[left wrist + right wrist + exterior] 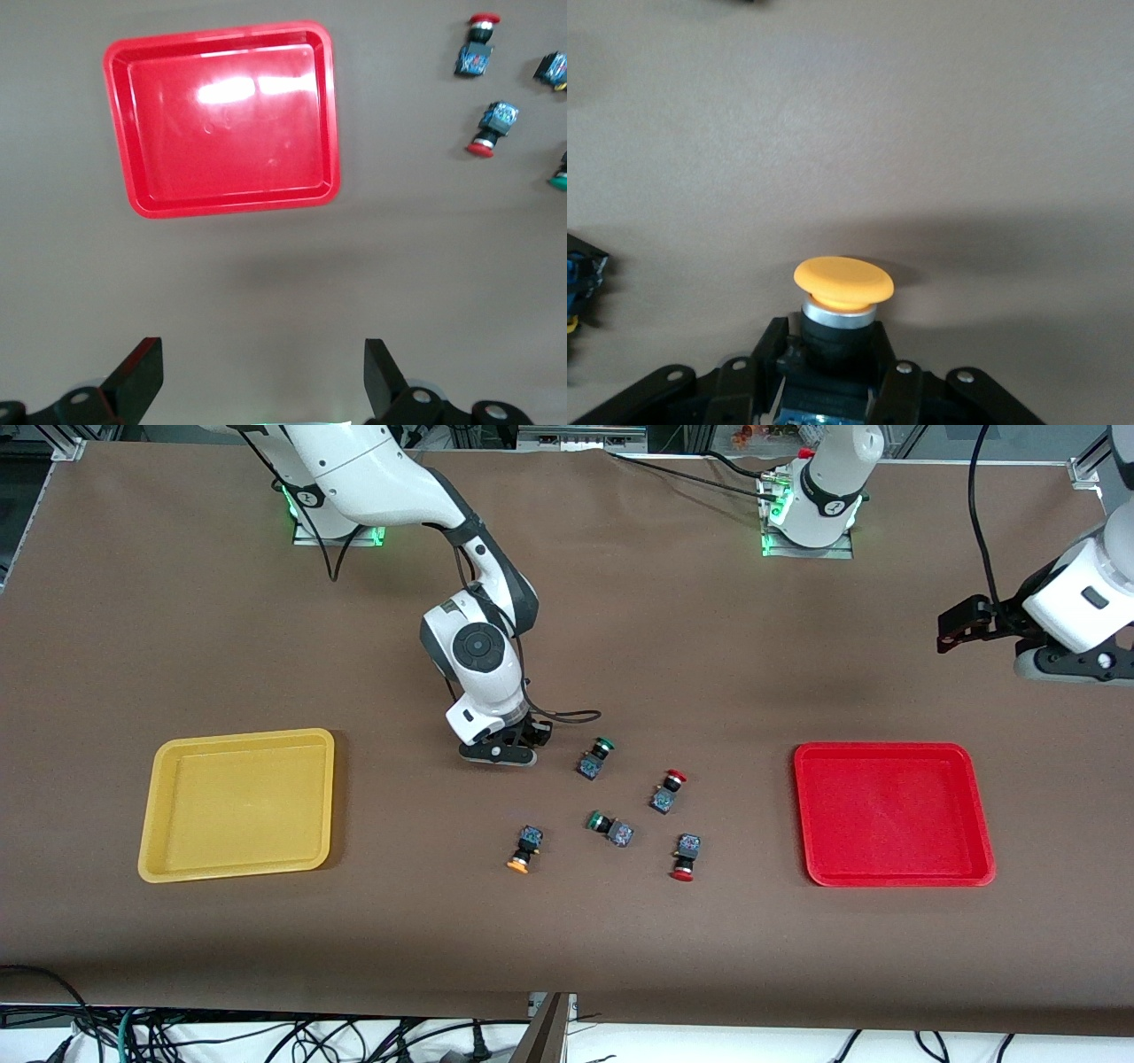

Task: Place red and yellow buttons in trays
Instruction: 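Place the button in the yellow tray while the left gripper grasps a red button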

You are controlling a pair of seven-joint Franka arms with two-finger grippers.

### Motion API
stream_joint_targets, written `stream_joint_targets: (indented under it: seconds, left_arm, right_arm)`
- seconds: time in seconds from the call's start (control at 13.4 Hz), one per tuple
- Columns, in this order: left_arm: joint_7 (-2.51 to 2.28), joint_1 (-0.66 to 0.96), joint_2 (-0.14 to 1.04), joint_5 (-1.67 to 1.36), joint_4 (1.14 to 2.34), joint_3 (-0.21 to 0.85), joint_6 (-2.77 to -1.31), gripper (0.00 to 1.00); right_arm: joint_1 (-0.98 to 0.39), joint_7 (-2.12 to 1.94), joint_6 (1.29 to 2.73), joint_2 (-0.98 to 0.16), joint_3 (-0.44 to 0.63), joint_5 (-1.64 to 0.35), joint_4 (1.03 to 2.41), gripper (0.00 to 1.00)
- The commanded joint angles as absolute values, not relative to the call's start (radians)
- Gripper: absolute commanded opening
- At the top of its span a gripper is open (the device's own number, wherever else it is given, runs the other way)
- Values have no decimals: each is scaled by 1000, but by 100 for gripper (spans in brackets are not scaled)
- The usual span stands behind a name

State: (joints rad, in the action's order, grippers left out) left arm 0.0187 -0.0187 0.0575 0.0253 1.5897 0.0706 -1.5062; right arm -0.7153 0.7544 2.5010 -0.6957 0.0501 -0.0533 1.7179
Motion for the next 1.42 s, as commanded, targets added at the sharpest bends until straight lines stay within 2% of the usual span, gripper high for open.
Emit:
stream_joint_targets:
  seconds: [0.0,0.22,0.37,0.6,0.82,0.97,1.04,1.12,1.19,1.27,1.34]
  left_arm:
    - [34,21,148,9,1566,87,-1494,100]
    - [23,87,245,8,1568,90,-1587,100]
    - [31,95,326,-11,1568,92,-1719,100]
    - [23,152,429,-125,1568,92,-1908,100]
    - [20,254,550,-147,1569,91,-2138,100]
    - [-14,316,636,-131,1577,89,-2262,100]
    - [-29,336,672,-129,1577,87,-2307,100]
    - [-31,347,699,-126,1577,87,-2354,100]
    - [-31,354,728,-114,1580,87,-2402,100]
    - [-31,368,753,-107,1586,87,-2443,100]
    - [-31,374,774,-107,1588,87,-2469,100]
  right_arm:
    - [-663,666,2386,-629,44,-57,1703,0]
    - [-554,429,2271,-568,51,-58,1698,0]
    - [-502,187,2211,-545,125,-60,1706,0]
    - [-453,-155,2201,-528,273,-69,1736,0]
    - [-274,-412,2218,-558,279,-72,1750,0]
    - [-204,-538,2221,-601,276,-177,1750,0]
    - [-199,-593,2239,-633,276,-252,1750,12]
    - [-196,-615,2267,-656,276,-282,1750,30]
    - [-195,-614,2282,-672,276,-291,1750,43]
    - [-198,-603,2273,-670,275,-313,1743,68]
    - [-207,-576,2263,-661,273,-337,1733,84]
